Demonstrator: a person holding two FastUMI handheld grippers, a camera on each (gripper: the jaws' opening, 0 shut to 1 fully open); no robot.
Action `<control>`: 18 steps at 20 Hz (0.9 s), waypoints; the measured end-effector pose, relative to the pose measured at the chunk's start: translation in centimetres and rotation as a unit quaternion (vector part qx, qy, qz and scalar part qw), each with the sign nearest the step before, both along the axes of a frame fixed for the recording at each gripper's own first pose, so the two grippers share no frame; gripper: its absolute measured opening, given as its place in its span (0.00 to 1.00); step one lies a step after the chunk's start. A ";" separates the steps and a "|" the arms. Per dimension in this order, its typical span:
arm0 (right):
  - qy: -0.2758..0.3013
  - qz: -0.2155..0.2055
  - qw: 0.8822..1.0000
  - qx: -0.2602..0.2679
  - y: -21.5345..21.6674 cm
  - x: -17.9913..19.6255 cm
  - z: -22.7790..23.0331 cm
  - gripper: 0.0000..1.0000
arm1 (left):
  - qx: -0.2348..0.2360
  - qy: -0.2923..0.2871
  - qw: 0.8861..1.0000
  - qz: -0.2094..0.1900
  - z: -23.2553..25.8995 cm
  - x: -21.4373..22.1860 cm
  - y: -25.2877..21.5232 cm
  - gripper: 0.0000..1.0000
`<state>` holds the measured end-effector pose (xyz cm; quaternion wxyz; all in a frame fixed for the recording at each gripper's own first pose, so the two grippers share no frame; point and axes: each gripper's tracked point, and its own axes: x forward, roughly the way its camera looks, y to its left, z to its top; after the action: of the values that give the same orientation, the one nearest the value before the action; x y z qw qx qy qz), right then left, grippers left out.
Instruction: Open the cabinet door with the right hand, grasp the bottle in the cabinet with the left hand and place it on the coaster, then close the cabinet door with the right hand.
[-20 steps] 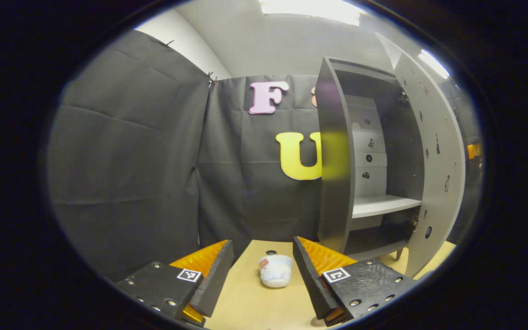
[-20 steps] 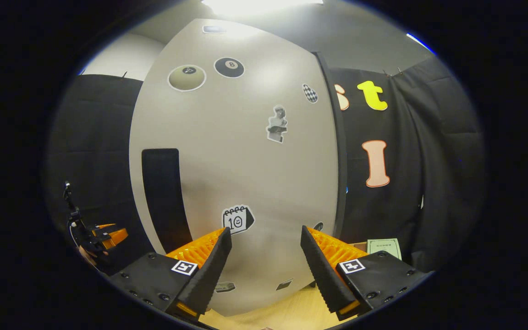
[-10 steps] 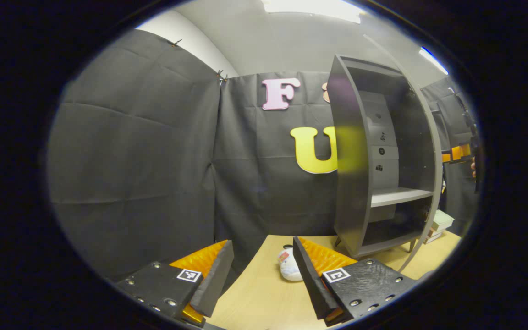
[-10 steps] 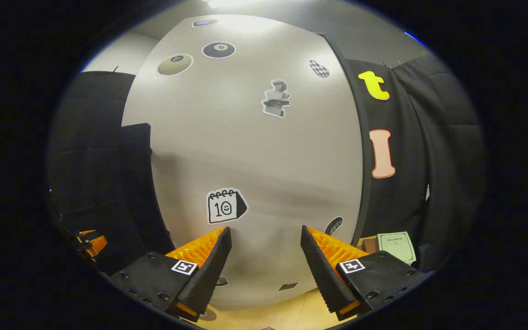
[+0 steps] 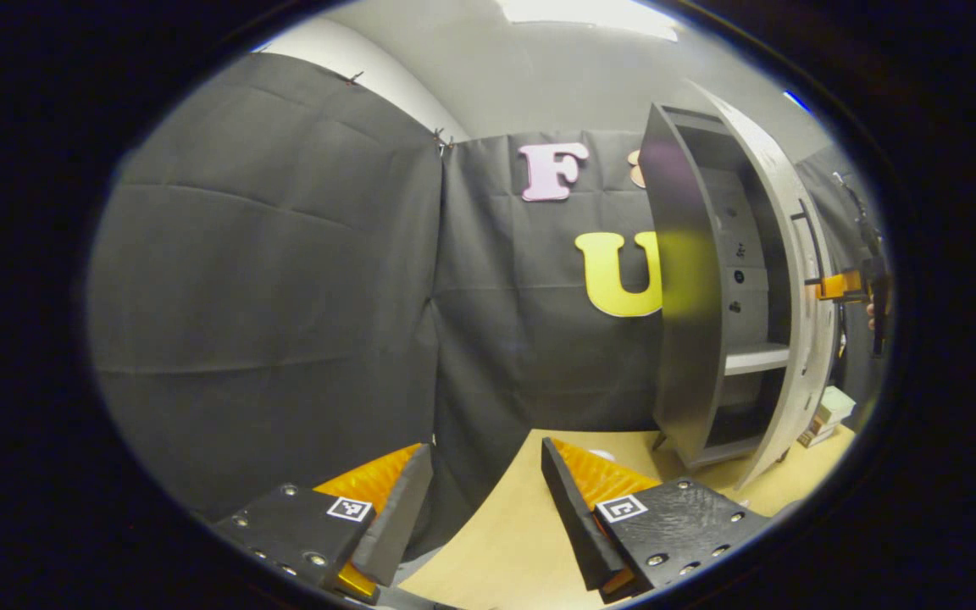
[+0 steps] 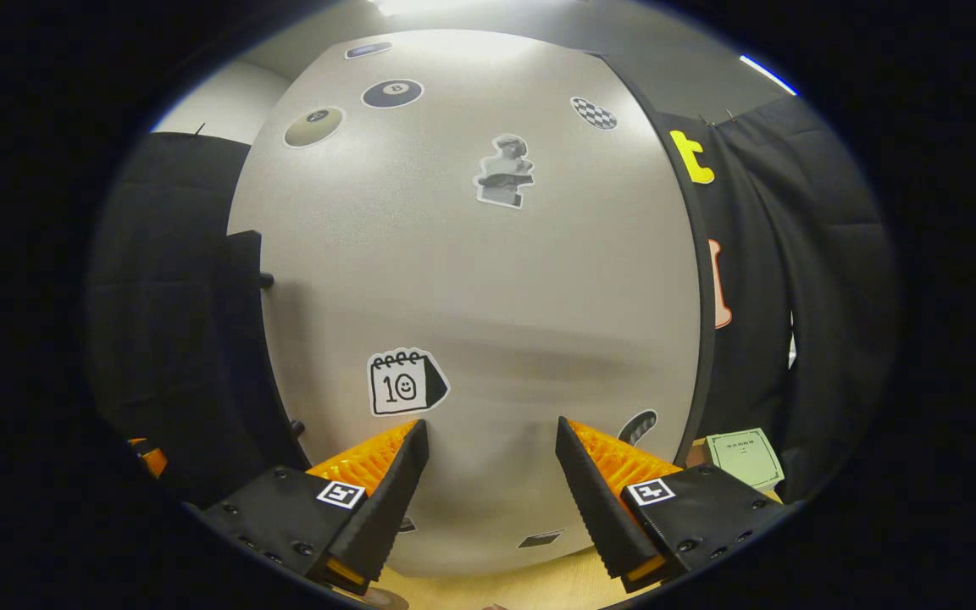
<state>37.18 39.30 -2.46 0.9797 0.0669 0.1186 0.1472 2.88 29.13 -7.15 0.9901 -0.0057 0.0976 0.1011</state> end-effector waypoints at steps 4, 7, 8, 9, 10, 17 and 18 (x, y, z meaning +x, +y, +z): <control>-0.005 -0.006 1.000 -0.002 0.4 0.8 -0.1 0.96 | -0.001 0.003 1.000 0.014 -0.4 -0.7 1.0 0.78; -0.010 -0.011 1.000 -0.004 0.4 0.4 -0.1 0.96 | 0.000 0.003 1.000 0.021 -0.3 -1.2 1.5 0.81; -0.011 -0.011 1.000 -0.005 0.5 0.4 -0.1 0.96 | 0.000 0.003 1.000 0.023 -0.3 -1.3 1.6 0.78; -0.012 -0.011 1.000 -0.006 0.5 0.2 -0.1 0.96 | 0.000 0.002 1.000 0.024 -0.2 -1.4 1.6 0.81; -0.014 -0.011 1.000 -0.009 0.5 0.0 0.0 0.96 | -0.001 0.002 1.000 0.025 -0.3 -1.5 1.6 0.81; -0.035 0.024 0.999 -0.003 -0.7 -2.4 1.9 0.96 | 0.004 -0.013 1.000 0.013 2.8 -0.1 -2.3 0.81; -0.037 0.030 0.999 -0.004 -1.8 -3.6 2.3 0.96 | 0.005 -0.016 1.000 0.006 3.4 0.2 -3.7 0.81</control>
<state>33.60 37.51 -0.16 0.9787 0.0542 0.0848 0.1787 3.11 25.40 -3.70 0.9908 -0.0032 0.0813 0.1078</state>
